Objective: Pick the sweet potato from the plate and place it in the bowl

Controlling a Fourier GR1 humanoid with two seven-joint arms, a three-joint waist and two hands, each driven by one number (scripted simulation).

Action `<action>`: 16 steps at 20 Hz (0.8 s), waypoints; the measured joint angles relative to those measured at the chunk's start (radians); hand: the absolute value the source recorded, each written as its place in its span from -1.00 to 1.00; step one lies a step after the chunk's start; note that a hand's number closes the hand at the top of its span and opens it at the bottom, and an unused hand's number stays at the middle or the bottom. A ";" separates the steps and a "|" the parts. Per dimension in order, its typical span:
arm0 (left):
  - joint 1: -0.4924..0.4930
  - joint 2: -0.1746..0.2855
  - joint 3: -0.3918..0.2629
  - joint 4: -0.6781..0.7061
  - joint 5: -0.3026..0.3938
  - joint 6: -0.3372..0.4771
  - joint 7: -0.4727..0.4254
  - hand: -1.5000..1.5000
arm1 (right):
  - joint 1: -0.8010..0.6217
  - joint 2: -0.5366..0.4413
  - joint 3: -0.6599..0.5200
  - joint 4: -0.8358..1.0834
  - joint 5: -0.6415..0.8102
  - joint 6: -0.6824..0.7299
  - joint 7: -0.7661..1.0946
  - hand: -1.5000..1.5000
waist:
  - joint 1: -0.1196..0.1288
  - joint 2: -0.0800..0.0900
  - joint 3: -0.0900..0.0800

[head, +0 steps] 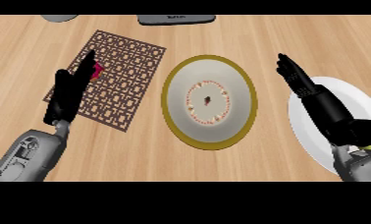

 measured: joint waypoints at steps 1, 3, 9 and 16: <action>0.000 0.001 0.007 -0.006 -0.001 -0.002 -0.005 0.00 | 0.009 0.010 -0.004 -0.002 -0.007 0.005 -0.010 -1.00 | 0.006 -0.001 -0.006; -0.004 0.007 0.042 -0.016 0.009 -0.003 -0.050 0.00 | 0.008 0.020 -0.024 -0.014 -0.064 0.047 -0.023 -1.00 | 0.018 -0.003 -0.015; -0.001 0.019 0.174 -0.085 0.074 0.018 -0.170 0.00 | -0.005 -0.015 -0.104 -0.037 -0.023 0.002 -0.059 -1.00 | 0.031 -0.018 -0.030; 0.073 0.022 0.264 -0.137 0.140 -0.031 -0.244 0.00 | 0.215 -0.014 -0.146 -0.195 0.174 -0.178 -0.193 -1.00 | 0.019 -0.013 -0.029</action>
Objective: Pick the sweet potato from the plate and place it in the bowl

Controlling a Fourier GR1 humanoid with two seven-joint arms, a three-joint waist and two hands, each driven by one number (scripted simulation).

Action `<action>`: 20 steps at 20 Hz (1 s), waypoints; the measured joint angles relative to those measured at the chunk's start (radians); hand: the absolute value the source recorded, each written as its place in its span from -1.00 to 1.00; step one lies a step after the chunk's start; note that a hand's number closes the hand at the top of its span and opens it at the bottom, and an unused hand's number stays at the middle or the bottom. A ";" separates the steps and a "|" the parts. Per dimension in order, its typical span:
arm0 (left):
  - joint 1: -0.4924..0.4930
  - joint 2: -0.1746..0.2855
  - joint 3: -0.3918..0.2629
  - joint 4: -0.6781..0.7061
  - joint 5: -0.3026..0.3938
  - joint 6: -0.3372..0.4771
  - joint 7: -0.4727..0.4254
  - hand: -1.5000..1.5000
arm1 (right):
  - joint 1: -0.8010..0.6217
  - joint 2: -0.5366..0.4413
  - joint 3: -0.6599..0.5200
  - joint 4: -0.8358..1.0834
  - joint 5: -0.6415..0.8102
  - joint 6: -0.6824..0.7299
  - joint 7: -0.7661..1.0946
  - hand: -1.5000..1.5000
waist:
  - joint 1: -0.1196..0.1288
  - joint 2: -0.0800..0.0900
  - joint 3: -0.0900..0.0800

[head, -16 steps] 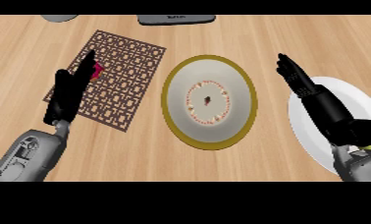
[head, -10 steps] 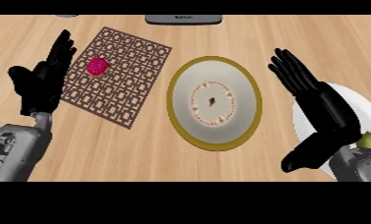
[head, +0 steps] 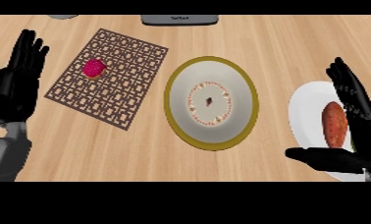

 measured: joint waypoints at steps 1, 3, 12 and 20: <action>0.004 0.006 0.015 0.007 0.005 -0.013 -0.012 0.00 | 0.035 -0.020 -0.011 -0.037 0.015 -0.002 0.002 -1.00 | -0.003 0.001 0.000; 0.008 0.005 0.027 0.005 0.010 -0.020 -0.022 0.00 | 0.093 -0.064 -0.028 -0.098 0.062 -0.012 0.028 -1.00 | -0.006 0.001 0.000; 0.017 -0.001 0.050 0.014 0.011 -0.033 -0.036 0.00 | 0.218 -0.391 -0.265 -0.276 0.050 0.151 0.348 -1.00 | -0.021 0.001 -0.003; 0.026 -0.007 0.048 -0.016 0.000 -0.032 -0.020 0.00 | 0.280 -0.630 -0.392 -0.282 -0.059 0.455 0.509 -1.00 | -0.007 0.003 -0.001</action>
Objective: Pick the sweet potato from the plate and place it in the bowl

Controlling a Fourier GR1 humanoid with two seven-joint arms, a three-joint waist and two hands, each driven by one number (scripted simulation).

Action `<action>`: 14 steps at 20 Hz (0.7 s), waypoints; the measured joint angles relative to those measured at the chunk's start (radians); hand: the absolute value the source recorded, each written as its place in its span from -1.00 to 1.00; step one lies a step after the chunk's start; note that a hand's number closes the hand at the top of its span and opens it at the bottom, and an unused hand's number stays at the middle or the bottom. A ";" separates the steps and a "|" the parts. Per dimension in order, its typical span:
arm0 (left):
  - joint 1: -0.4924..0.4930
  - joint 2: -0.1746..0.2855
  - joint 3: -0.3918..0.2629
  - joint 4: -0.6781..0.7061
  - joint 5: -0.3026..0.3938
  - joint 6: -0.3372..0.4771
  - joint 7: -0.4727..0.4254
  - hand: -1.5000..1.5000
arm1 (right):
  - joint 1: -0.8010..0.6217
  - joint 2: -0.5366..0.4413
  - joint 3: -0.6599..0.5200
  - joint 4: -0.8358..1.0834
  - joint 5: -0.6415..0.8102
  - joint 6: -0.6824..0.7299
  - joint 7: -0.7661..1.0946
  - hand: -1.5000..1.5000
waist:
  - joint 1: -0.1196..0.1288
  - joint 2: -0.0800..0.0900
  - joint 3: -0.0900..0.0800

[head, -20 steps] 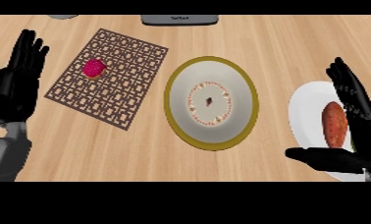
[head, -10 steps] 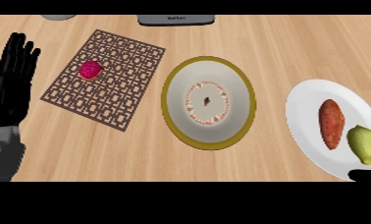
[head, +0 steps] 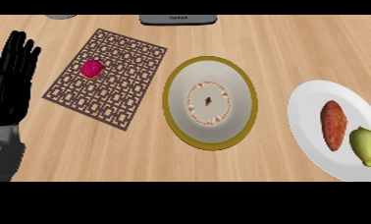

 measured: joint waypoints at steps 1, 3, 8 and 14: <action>0.000 -0.005 0.001 0.002 -0.003 0.000 -0.005 0.00 | 0.006 -0.012 -0.012 -0.005 -0.007 0.033 0.012 -1.00 | 0.000 0.000 0.000; 0.012 -0.010 0.004 -0.003 -0.004 -0.009 -0.010 0.00 | 0.020 -0.014 -0.023 -0.015 -0.005 0.084 0.035 -1.00 | 0.004 0.001 0.000; -0.016 -0.012 0.032 0.032 -0.004 -0.044 -0.014 0.00 | 0.027 0.035 -0.054 0.013 0.042 0.199 0.040 -1.00 | 0.009 0.003 0.001; -0.034 -0.036 0.034 0.021 -0.034 -0.048 0.011 0.00 | -0.045 0.136 -0.001 0.090 0.143 0.266 0.027 -1.00 | 0.018 0.005 0.002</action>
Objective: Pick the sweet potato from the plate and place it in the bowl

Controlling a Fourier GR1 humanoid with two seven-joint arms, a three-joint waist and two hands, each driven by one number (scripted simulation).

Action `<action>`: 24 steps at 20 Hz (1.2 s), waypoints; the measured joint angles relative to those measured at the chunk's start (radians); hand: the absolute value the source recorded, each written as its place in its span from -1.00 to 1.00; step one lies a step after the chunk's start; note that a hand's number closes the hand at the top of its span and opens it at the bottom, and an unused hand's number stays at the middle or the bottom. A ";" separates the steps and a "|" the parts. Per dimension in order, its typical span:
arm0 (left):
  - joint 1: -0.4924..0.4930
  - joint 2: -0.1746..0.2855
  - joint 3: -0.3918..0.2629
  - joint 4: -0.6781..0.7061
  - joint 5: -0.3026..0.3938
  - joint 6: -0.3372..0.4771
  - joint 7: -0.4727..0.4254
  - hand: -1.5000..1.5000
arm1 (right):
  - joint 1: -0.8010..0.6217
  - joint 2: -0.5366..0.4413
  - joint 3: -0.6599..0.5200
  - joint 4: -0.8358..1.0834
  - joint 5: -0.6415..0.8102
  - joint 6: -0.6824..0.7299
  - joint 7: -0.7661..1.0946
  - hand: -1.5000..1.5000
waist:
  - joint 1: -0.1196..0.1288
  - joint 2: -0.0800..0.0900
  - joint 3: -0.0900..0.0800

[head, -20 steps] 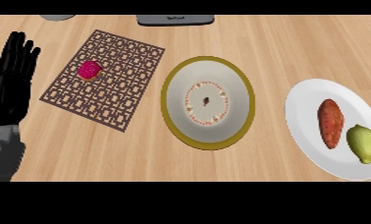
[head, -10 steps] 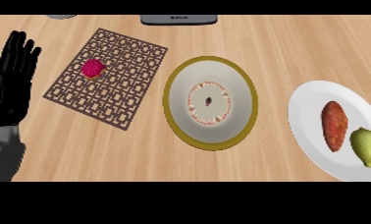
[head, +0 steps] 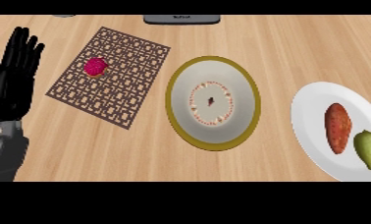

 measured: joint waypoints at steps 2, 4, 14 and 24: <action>-0.008 -0.004 0.000 -0.019 -0.006 0.002 0.026 0.00 | -0.025 0.029 0.024 0.040 0.047 0.018 -0.017 -1.00 | 0.003 0.000 0.000; -0.002 -0.005 0.015 -0.002 -0.009 -0.018 0.008 0.00 | -0.043 0.059 0.031 0.073 0.080 0.041 -0.034 -1.00 | 0.003 0.000 0.000; 0.019 -0.036 0.045 -0.025 -0.041 -0.040 0.010 0.00 | -0.137 0.205 0.101 0.304 0.337 0.038 -0.194 -1.00 | 0.005 0.000 0.000; -0.005 -0.057 0.086 0.004 -0.068 -0.080 0.008 0.00 | -0.202 0.327 0.112 0.415 0.492 0.027 -0.337 -1.00 | 0.002 0.000 0.000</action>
